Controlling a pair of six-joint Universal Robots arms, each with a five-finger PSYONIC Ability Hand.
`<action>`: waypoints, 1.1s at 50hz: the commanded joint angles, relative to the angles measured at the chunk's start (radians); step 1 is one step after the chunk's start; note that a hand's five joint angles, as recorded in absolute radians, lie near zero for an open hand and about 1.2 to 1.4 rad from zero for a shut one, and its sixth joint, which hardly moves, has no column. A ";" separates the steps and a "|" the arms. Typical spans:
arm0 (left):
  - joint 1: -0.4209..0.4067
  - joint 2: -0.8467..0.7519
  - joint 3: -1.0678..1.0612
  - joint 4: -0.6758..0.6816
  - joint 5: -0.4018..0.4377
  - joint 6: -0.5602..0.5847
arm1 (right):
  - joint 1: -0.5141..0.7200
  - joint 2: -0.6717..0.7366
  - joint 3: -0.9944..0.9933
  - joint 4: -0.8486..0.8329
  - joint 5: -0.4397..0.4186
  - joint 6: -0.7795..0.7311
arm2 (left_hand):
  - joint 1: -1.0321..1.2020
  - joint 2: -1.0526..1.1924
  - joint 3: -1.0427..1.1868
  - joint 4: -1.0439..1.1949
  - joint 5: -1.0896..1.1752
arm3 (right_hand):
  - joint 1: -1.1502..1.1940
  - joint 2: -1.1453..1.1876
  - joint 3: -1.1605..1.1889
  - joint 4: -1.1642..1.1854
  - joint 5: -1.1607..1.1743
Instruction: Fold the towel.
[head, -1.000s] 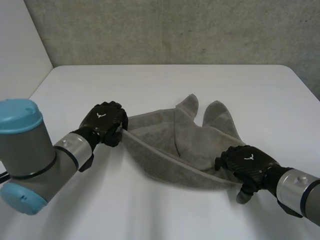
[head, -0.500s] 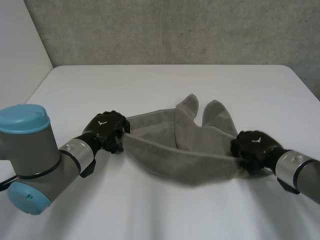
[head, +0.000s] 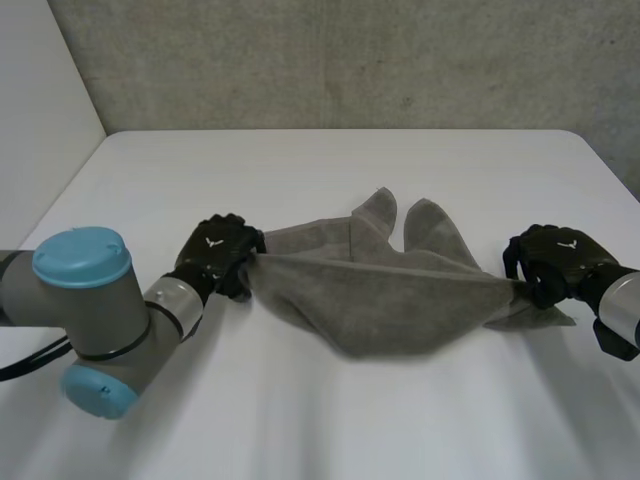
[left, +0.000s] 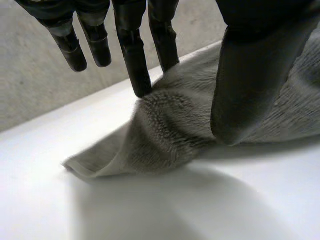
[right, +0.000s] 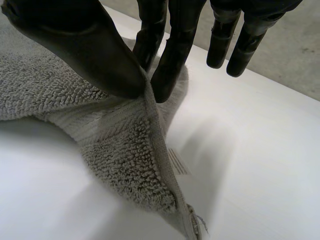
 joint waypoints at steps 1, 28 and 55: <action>-0.002 -0.068 0.066 0.031 -0.027 0.097 | -0.018 -0.002 -0.001 0.001 -0.001 -0.002 | -0.009 -0.047 -0.058 -0.066 -0.012 | 0.069 0.082 -0.053 -0.076 0.057; -0.002 -0.160 0.162 -0.004 -0.006 0.105 | -0.030 -0.013 0.012 0.004 -0.045 -0.005 | -0.086 -0.123 -0.058 -0.066 -0.088 | 0.069 0.082 -0.053 -0.076 0.057; 0.078 0.256 0.138 -0.198 -0.006 0.181 | -0.003 -0.062 -0.256 0.397 -0.116 -0.234 | 0.733 0.696 -0.058 -0.066 0.731 | 0.069 0.082 -0.053 -0.076 0.057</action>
